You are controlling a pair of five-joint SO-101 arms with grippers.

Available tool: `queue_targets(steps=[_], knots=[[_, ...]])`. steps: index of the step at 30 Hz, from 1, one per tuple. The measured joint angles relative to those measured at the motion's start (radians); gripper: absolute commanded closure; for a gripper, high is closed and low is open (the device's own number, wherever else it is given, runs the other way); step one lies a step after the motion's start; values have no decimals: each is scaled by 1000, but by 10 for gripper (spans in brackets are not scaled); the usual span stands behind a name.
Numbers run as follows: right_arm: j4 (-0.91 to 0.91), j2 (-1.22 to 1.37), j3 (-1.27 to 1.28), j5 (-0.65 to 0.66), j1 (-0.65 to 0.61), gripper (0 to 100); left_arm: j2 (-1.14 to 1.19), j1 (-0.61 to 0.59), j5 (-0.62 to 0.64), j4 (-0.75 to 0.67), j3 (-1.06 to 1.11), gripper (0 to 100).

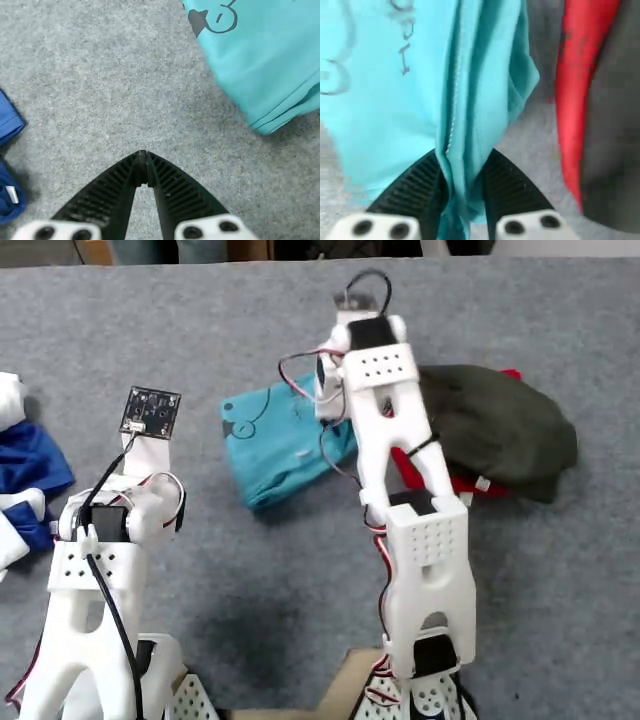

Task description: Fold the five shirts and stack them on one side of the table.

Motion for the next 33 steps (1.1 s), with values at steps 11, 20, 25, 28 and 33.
queue_targets(steps=[11,20,25,28,33], knots=[[3,0,-187,209,308,985,-12,-8,0,18,0,968],[3,-147,26,370,600,981,-12,-8,0,18,0,967],[3,-163,66,423,703,979,-12,-8,0,18,0,967],[3,-163,71,436,730,926,-12,-8,0,21,0,959],[3,-163,74,436,736,623,-12,-141,21,91,-97,770]])
